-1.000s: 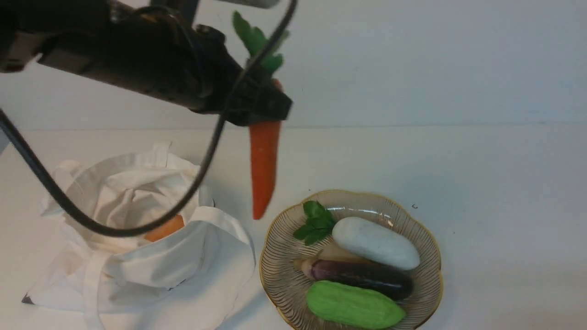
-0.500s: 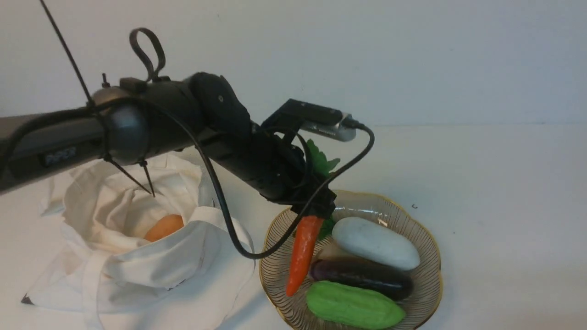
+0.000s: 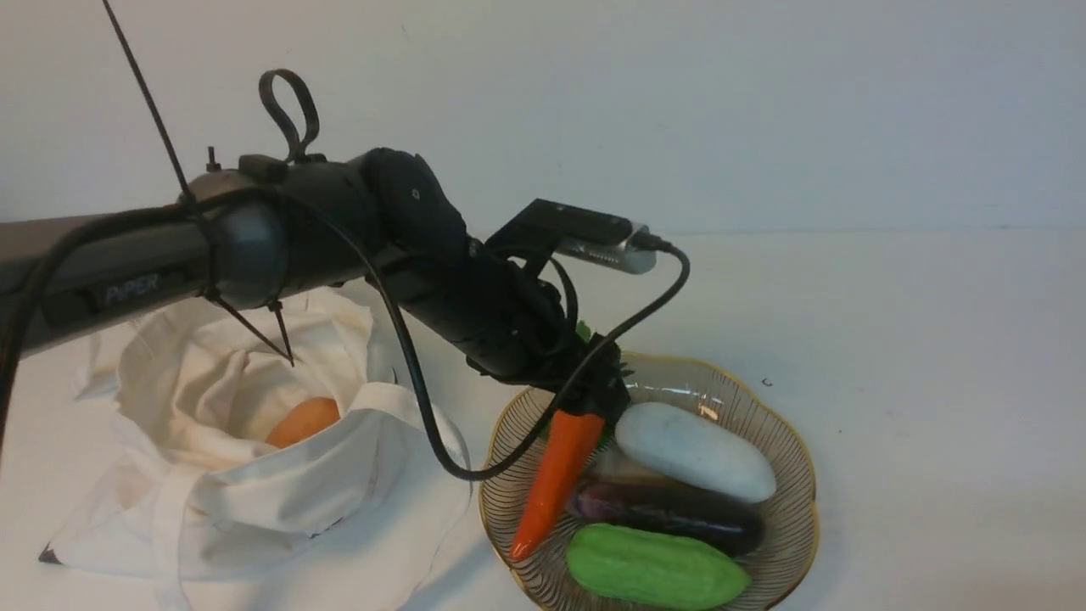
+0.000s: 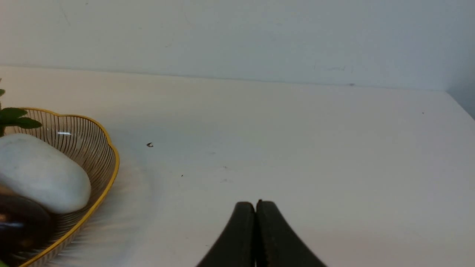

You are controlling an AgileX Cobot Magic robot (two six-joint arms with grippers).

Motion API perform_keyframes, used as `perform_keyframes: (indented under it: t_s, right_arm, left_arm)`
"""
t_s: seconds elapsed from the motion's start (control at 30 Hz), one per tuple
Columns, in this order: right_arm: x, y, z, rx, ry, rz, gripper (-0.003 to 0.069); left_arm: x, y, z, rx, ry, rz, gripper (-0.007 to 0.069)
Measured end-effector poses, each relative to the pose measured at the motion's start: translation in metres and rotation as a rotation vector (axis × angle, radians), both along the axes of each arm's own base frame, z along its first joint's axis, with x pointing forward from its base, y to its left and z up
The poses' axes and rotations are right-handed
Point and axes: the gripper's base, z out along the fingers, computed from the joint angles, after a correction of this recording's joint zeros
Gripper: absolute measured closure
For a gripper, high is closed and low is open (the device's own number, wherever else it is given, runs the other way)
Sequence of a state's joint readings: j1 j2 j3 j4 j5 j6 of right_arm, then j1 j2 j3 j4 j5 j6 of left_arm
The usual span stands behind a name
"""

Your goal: Take vegetables from cloth bag on white table place on plate.

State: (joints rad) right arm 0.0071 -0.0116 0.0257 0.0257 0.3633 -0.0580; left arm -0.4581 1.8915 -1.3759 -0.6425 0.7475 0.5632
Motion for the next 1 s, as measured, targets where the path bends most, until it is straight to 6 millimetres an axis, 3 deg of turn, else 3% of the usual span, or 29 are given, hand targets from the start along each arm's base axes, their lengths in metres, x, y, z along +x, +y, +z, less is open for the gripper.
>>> perform_keyframes:
  t_s: [0.07,0.1,0.13,0.2,0.27,0.33,0.4,0.43,0.47,0.57,0.7,0.73,0.83,1.0]
  right_arm:
    - [0.000,0.000,0.000,0.000,0.000,0.000,0.0674]
    - [0.000,0.000,0.000,-0.001,0.000,0.000,0.0674]
    - [0.000,0.000,0.000,-0.001,0.000,0.000,0.0674]
    - [0.000,0.000,0.000,-0.001,0.000,0.000,0.0674]
    - [0.000,0.000,0.000,-0.001,0.000,0.000,0.0674]
    - [0.000,0.000,0.000,-0.001,0.000,0.000,0.0674]
    - [0.000,0.000,0.000,-0.001,0.000,0.000,0.0674]
    - [0.000,0.000,0.000,-0.001,0.000,0.000,0.0674]
    - [0.000,0.000,0.000,-0.001,0.000,0.000,0.0674]
    - [0.000,0.000,0.000,-0.001,0.000,0.000,0.0674]
    - [0.000,0.000,0.000,-0.001,0.000,0.000,0.0674]
    - [0.000,0.000,0.000,-0.001,0.000,0.000,0.0674]
    - [0.000,0.000,0.000,0.000,0.000,0.000,0.0674]
    - [0.000,0.000,0.000,0.000,0.000,0.000,0.0674]
  left_arm:
    - [-0.004,0.006,0.015,-0.016,-0.003,0.013,0.0120]
    - [-0.008,0.014,0.032,-0.035,-0.009,0.032,0.0194]
    - [-0.009,0.016,0.038,-0.041,-0.017,0.034,0.0206]
    - [-0.023,0.039,0.080,-0.078,-0.065,0.064,0.0426]
    - [-0.034,0.057,0.110,-0.106,-0.127,0.096,0.0537]
    - [-0.044,0.067,0.131,-0.126,-0.179,0.113,0.0587]
    - [-0.073,0.092,0.174,-0.168,-0.311,0.161,0.0621]
    - [-0.076,0.095,0.177,-0.171,-0.322,0.168,0.0623]
    - [-0.099,0.109,0.199,-0.183,-0.412,0.192,0.0629]
    - [-0.145,0.132,0.225,-0.192,-0.563,0.245,0.0629]
    - [-0.215,0.157,0.228,-0.216,-0.749,0.331,0.0629]
    - [-0.218,0.158,0.227,-0.220,-0.755,0.337,0.0629]
    - [-0.264,0.169,0.204,-0.301,-0.856,0.418,0.0629]
    - [-0.300,0.181,0.165,-0.411,-0.947,0.517,0.0629]
